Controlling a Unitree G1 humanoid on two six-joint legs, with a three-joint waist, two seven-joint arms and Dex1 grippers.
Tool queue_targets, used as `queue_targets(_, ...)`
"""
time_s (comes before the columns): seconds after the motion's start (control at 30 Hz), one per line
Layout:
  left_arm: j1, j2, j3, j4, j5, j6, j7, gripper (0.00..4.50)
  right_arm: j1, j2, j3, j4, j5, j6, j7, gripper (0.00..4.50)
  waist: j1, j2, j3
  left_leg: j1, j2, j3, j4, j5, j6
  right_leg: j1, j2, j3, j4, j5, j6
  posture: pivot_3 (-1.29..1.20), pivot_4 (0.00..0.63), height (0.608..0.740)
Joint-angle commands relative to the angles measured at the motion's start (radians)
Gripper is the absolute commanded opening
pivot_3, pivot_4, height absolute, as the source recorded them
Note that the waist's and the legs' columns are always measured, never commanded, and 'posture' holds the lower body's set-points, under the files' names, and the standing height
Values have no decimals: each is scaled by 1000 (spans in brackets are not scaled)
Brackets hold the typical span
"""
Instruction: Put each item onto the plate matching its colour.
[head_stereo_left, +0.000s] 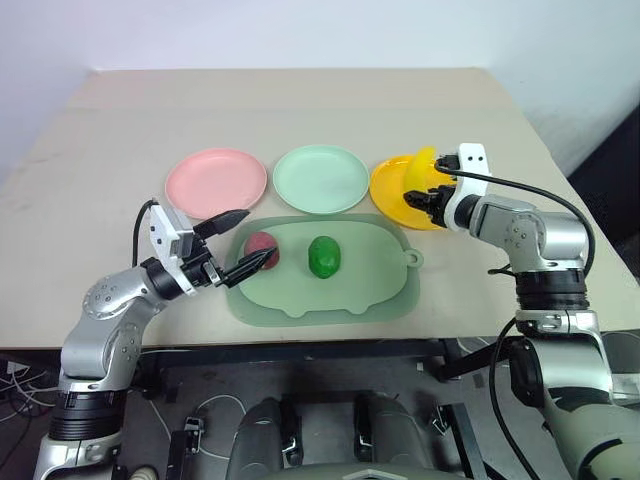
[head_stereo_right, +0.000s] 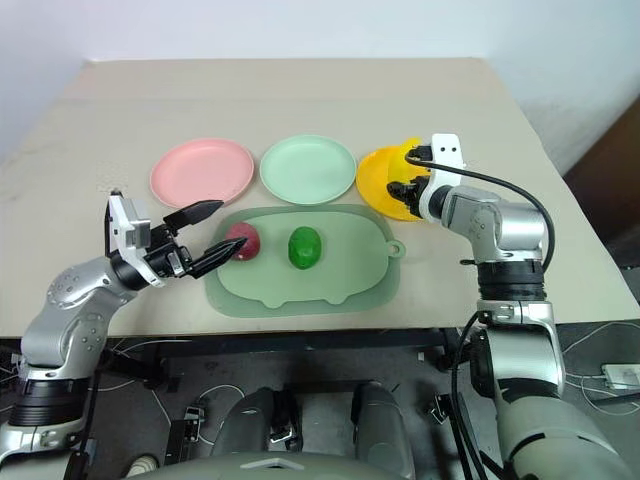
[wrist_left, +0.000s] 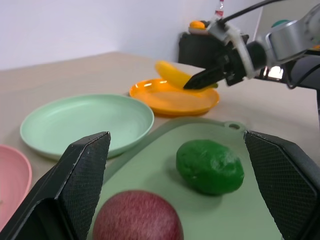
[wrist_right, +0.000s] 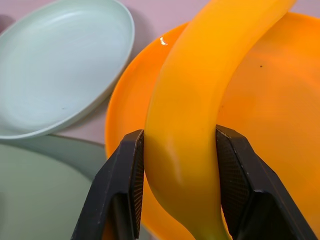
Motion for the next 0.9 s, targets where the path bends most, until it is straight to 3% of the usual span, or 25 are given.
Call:
queue_targets(0.03, 4, 9, 16, -54, -10, 10, 24, 4500, -42, 15, 25, 51, -41, -25, 24, 1968, 0, 0, 0, 0, 0, 0, 0, 0, 0, 0, 0, 0, 0, 0, 0, 0, 150, 695)
queue_targets(0.3, 17, 13, 26, -36, -6, -7, 15, 4500, -14, -5, 4, -23, -57, -51, 68, 4483, 1, 1, 1, 0, 0, 0, 0, -1, -2, 0, 0, 0, 0, 0, 0, 0, 150, 695)
queue_targets(0.5, 27, 24, 44, -22, -9, -16, -2, 4500, 121, -3, -62, -384, 74, 81, 106, 4483, 2, 1, 1, 0, 1, -1, 0, -1, -3, -1, 0, 0, 1, 0, 0, 0, 150, 695)
queue_targets(0.7, 23, 30, 52, 9, -7, -31, -24, 4500, 214, 91, -77, -646, 255, 204, 120, 4483, 1, 1, 1, 1, 2, -1, 0, -1, -3, 0, 0, 0, 1, 0, 0, 0, 150, 695)
queue_targets(0.9, 8, 31, 49, 41, -1, -43, -45, 4500, 253, 208, -1, -694, 284, 291, 30, 4483, 4, 1, 0, 0, 1, -1, 0, -1, -3, 0, -1, 0, 1, 0, -1, 0, 150, 695)
